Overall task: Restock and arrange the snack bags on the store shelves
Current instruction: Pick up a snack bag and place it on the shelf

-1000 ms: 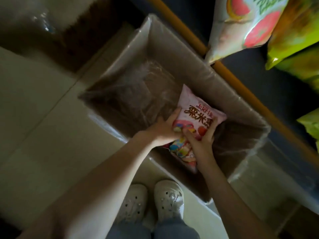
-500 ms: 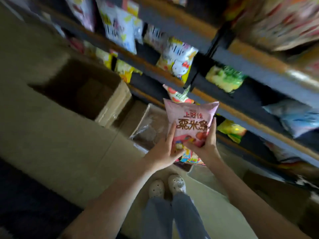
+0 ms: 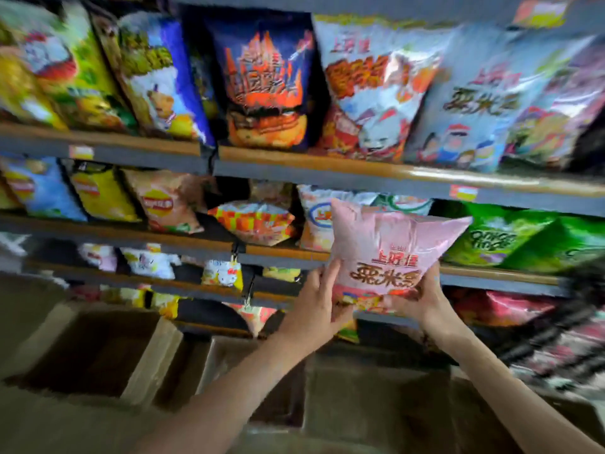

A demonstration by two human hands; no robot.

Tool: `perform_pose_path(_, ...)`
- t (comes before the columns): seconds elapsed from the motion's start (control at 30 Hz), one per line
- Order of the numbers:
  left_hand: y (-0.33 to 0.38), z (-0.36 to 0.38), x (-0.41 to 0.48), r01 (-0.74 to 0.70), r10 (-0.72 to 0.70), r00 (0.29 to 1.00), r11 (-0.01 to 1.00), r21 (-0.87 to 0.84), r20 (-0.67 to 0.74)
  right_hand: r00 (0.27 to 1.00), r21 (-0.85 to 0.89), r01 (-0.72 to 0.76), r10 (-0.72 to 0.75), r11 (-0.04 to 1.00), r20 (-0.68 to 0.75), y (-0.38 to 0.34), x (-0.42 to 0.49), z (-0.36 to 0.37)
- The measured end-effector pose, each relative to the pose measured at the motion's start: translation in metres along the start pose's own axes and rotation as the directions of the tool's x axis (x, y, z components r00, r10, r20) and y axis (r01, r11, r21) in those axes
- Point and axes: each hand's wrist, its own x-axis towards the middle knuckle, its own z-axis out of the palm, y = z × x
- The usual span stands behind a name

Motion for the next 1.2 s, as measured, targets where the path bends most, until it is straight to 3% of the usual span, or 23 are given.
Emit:
perform_pose_path(0.17, 0.090, 0.039, 0.061, -0.191, 0.189, 0.981, 0.980, -0.053, -0.038, 0.975, -0.190, 0.131, -0.161, 0.973, -0.152, -0.027, -0.024, -0.109)
perform_pose_path(0.27, 0.131, 0.057, 0.103, -0.345, 0.336, 0.933, 0.937, -0.054, -0.131, 0.947, -0.249, 0.172, -0.229, 0.953, -0.224, -0.033, -0.022, -0.168)
perform_pose_path(0.43, 0.189, 0.069, 0.160, -0.438, 0.407, 0.876, 0.896, -0.074, -0.259, 0.890, -0.348, 0.254, -0.358, 0.903, -0.281, -0.047, 0.011, -0.241)
perform_pose_path(0.57, 0.222, 0.078, 0.192, -0.530, 0.509, 0.819, 0.848, -0.010, -0.265, 0.836, -0.438, 0.264, -0.431, 0.859, -0.341, -0.049, 0.040, -0.287)
perform_pose_path(0.8, 0.238, 0.099, 0.243, -0.344, 0.340, 0.923, 0.939, 0.008, -0.181, 0.836, -0.481, 0.248, -0.437, 0.841, -0.331, -0.054, 0.087, -0.325)
perform_pose_path(0.93, 0.240, 0.105, 0.262, -0.274, 0.270, 0.951, 0.962, -0.007, -0.152, 0.835, -0.373, 0.335, -0.456, 0.865, -0.309, -0.059, 0.097, -0.323)
perform_pose_path(1.1, 0.251, 0.108, 0.278, -0.411, 0.417, 0.879, 0.908, 0.074, -0.233, 0.762, -0.349, 0.485, -0.584, 0.802, -0.282, -0.072, 0.100, -0.320)
perform_pose_path(1.2, 0.250, 0.111, 0.290, -0.408, 0.426, 0.869, 0.905, 0.123, -0.250, 0.789, -0.351, 0.463, -0.559, 0.814, -0.256, -0.069, 0.106, -0.319)
